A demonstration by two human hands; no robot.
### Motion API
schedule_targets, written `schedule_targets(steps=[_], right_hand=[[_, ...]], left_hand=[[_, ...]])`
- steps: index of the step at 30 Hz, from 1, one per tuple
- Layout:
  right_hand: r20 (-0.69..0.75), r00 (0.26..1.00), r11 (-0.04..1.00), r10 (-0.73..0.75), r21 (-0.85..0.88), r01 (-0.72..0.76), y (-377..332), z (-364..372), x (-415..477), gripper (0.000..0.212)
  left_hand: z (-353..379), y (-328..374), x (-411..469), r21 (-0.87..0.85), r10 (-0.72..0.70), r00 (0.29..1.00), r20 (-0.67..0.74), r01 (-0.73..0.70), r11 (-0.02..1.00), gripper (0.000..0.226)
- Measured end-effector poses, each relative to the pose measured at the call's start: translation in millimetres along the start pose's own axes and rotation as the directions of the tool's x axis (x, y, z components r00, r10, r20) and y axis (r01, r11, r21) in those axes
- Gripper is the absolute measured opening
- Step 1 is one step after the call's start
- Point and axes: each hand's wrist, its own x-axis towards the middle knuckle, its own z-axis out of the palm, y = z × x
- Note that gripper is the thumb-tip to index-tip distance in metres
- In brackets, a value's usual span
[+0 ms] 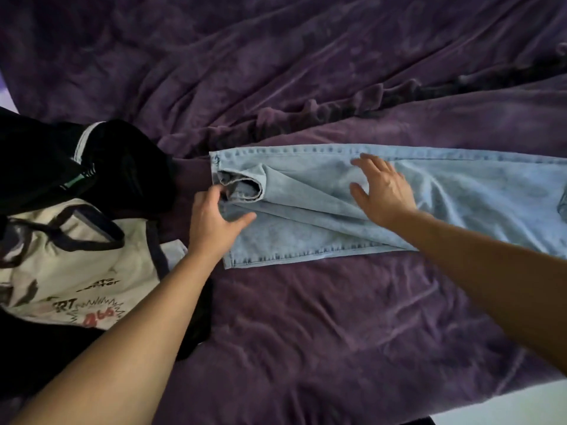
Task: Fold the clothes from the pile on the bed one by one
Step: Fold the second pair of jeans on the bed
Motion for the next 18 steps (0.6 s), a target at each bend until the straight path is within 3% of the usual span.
schedule_targets(steps=[3, 4, 6, 9, 11, 14, 16, 18], right_hand=[[0.245, 0.97, 0.999, 0.005, -0.036, 0.004, -20.9, -8.4, 34.1, 0.051], [0.294, 0.956, 0.997, 0.015, -0.074, 0.007, -28.8, -9.1, 38.4, 0.042], [0.233, 0.973, 0.996, -0.002, -0.09, 0.024, -39.3, -12.4, 37.4, 0.027], [-0.161, 0.987, 0.999, -0.019, 0.023, 0.023, -42.7, -30.2, 30.8, 0.023], [-0.279, 0.96, 0.996, 0.008, 0.084, 0.016, -43.5, -40.7, 37.4, 0.024], [-0.193, 0.979, 0.995, -0.069, 0.053, 0.08, -50.6, -35.2, 43.8, 0.034], [-0.172, 0.974, 0.988, -0.149, 0.011, 0.153, -53.1, -22.4, 32.9, 0.041], [-0.172, 0.961, 0.976, -0.216, -0.024, 0.215, -47.4, -3.5, 9.8, 0.041]], left_hand=[[-14.3, 4.0, 15.4, 0.051, 0.097, 0.995, -0.04, -0.095, 0.994, 0.006], [-17.1, 9.6, 15.9, -0.018, 0.064, 0.997, -0.038, -0.064, 0.998, 0.014], [-24.3, 23.3, 3.6, -0.292, -0.045, 0.994, -0.099, 0.014, 0.956, 0.025], [-31.5, 24.1, -32.4, -0.501, -0.226, 0.956, -0.187, 0.106, 0.859, 0.017], [-27.7, 11.7, -52.1, -0.503, -0.335, 0.933, -0.131, 0.228, 0.833, 0.014], [-11.5, -7.5, -61.6, -0.315, -0.46, 0.886, 0.062, 0.455, 0.833, 0.021], [-3.4, -16.5, -54.2, -0.173, -0.474, 0.876, 0.091, 0.482, 0.859, 0.041], [0.1, -18.7, -34.4, -0.168, -0.445, 0.895, -0.005, 0.438, 0.883, 0.059]])
